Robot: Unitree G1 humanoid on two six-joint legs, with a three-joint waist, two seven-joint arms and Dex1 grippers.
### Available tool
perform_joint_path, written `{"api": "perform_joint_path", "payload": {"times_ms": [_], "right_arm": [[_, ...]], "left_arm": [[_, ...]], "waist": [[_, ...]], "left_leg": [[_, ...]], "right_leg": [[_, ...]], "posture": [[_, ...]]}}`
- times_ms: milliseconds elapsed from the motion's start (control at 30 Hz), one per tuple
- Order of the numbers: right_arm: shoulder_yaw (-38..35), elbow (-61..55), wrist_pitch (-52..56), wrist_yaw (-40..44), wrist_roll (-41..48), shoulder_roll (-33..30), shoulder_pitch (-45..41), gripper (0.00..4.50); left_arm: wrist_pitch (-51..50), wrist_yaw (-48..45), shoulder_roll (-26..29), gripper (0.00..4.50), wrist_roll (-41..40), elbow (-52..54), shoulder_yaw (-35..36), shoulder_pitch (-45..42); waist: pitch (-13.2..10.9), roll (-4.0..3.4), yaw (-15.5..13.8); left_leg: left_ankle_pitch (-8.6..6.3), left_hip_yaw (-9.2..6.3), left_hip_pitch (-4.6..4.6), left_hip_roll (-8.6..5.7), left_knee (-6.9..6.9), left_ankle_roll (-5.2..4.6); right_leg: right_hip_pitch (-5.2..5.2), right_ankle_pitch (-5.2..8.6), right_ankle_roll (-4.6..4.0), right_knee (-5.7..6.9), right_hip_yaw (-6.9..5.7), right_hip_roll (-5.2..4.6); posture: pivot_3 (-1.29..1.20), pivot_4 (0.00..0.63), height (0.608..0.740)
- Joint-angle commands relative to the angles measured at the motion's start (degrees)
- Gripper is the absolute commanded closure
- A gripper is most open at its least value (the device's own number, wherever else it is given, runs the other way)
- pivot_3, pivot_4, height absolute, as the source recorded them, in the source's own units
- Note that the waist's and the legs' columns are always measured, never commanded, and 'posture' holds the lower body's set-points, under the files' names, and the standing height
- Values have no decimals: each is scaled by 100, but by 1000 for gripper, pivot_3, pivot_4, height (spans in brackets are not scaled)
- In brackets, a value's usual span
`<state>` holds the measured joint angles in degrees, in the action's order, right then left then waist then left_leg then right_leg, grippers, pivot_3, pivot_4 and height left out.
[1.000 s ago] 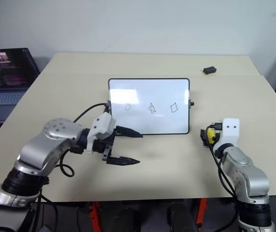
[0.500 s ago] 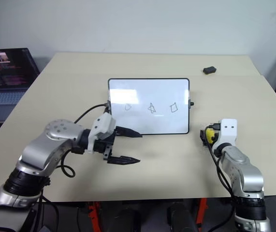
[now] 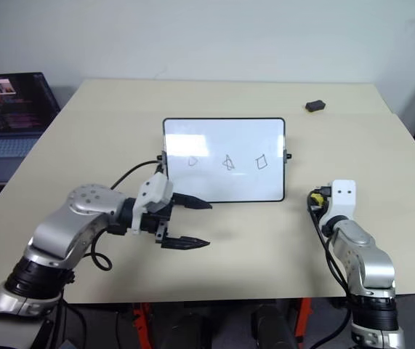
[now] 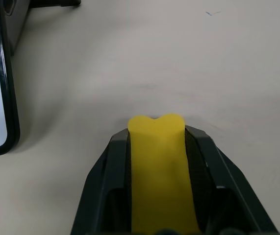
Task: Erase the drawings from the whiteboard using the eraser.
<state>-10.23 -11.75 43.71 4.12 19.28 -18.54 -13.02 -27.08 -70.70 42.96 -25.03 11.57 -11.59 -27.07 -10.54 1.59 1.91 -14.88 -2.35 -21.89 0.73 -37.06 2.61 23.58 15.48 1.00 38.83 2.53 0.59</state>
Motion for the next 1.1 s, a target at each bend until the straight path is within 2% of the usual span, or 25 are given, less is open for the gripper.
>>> {"api": "perform_joint_path", "payload": {"times_ms": [33, 333, 433, 700, 800, 933, 1100], "right_arm": [[-213, -141, -207, 69, 20, 10, -97, 3359], [-506, -568, -769, 378, 11, -131, 170, 3359], [-451, -623, -1292, 499, -133, -162, 20, 3359], [119, 769, -2654, 488, -759, 173, -1375, 3360], [396, 1387, -3061, 510, -916, 471, -1929, 3360], [377, 2140, -3300, 397, -862, 954, -2544, 3373], [435, 2439, -3617, 383, -934, 1160, -2742, 3374]], "left_arm": [[-58, 287, -17, 0, 8, 177, 272, 52], [-540, 1790, -408, 0, 3, 632, 886, 407], [-724, 2134, -481, 0, -22, 858, 980, 478], [-810, 2811, -560, 0, 280, 802, 968, 457], [-929, 2830, -547, 0, 166, 903, 1035, 478], [-964, 2888, -475, 0, 198, 945, 1135, 565], [-1017, 2962, -513, 0, 170, 996, 1172, 538]], "waist": [[0, 0, 0], [0, 0, -3], [0, 0, 1], [1, 1, 83], [0, 1, 81], [1, 1, 97], [1, 1, 55]], "left_leg": [[0, 0, 1, 0, 0, 0], [0, -2, 0, 1, 0, 0], [0, -2, 2, 1, 0, 1], [1, 0, 16, -1, 1, 1], [1, -2, 11, 1, 2, 1], [1, -2, 7, -1, 2, 2], [0, -13, 2, -3, 4, 2]], "right_leg": [[0, 0, 0, 1, 0, 0], [0, 0, 0, 1, 0, -5], [0, 0, 0, 4, 0, -6], [-6, -2, 0, 12, 0, -3], [-5, -18, -27, 10, -2, -3], [-1, -19, -29, 9, 1, -14], [-1, -19, -30, 8, -12, -33]], "posture": [[0, 150, 740], [0, 150, 740], [0, 150, 740], [0, 150, 740], [0, 150, 740], [0, 150, 740], [0, 150, 740]]}}
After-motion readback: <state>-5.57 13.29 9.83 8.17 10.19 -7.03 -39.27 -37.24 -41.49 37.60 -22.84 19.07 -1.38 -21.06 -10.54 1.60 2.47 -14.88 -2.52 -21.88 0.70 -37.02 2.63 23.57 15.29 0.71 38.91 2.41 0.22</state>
